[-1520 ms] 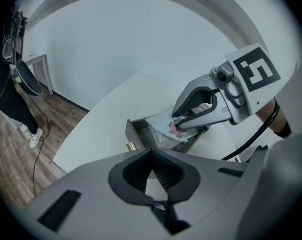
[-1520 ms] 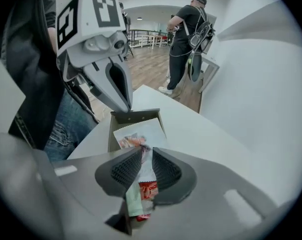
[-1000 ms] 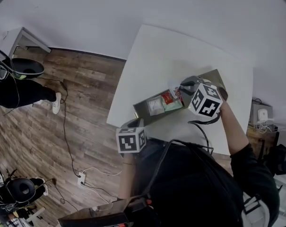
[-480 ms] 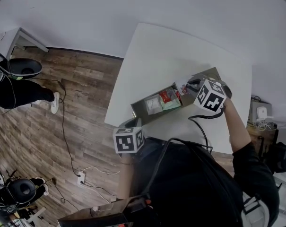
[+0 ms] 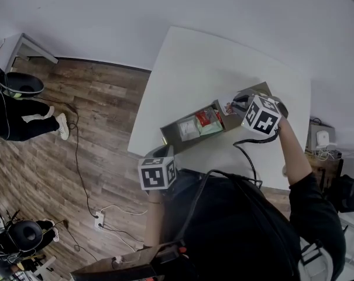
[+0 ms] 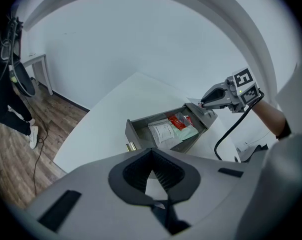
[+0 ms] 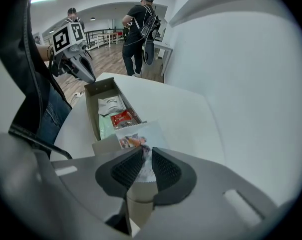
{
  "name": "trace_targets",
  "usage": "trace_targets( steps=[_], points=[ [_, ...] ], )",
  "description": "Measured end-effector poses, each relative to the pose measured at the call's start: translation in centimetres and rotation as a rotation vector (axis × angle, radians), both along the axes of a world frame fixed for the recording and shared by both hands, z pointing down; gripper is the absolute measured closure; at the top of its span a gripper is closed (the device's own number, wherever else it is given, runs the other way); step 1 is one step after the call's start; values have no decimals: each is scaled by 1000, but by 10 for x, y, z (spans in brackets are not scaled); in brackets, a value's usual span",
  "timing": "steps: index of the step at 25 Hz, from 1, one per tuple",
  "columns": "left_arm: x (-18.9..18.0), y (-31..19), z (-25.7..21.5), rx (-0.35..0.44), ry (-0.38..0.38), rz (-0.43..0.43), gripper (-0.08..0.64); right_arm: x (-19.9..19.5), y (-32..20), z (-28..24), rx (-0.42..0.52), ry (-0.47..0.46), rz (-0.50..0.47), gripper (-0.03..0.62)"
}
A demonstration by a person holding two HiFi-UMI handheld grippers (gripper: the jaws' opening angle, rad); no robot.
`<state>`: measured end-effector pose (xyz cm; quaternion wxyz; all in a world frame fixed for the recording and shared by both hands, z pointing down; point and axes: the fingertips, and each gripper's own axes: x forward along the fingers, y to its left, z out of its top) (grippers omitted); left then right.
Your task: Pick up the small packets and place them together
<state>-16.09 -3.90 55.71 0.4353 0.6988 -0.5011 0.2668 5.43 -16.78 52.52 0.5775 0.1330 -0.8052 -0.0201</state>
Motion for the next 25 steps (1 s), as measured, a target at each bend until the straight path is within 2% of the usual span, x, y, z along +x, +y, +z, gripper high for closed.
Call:
trace_targets(
  steps=[5, 8, 10, 13, 16, 19, 22, 25],
  points=[
    [0, 0, 0, 3, 2, 0, 560, 3, 2, 5, -16, 16, -7, 522],
    [0, 1, 0, 4, 2, 2, 560, 6, 5, 6, -38, 15, -4, 463],
    [1, 1, 1, 4, 3, 2, 560, 9, 5, 5, -42, 12, 1, 447],
    [1, 1, 1, 4, 5, 4, 560, 8, 0, -12, -10, -36, 13, 446],
    [1, 1, 0, 3, 6, 6, 560, -11, 1, -44, 37, -123, -11, 446],
    [1, 1, 1, 0, 10, 4, 560, -42, 12, -67, 66, -193, -80, 446],
    [1, 1, 0, 1, 11, 5, 560, -75, 31, -69, 50, -233, -157, 446],
    [2, 1, 0, 2, 11, 4, 560, -105, 54, -53, 3, -225, -240, 446]
  ],
)
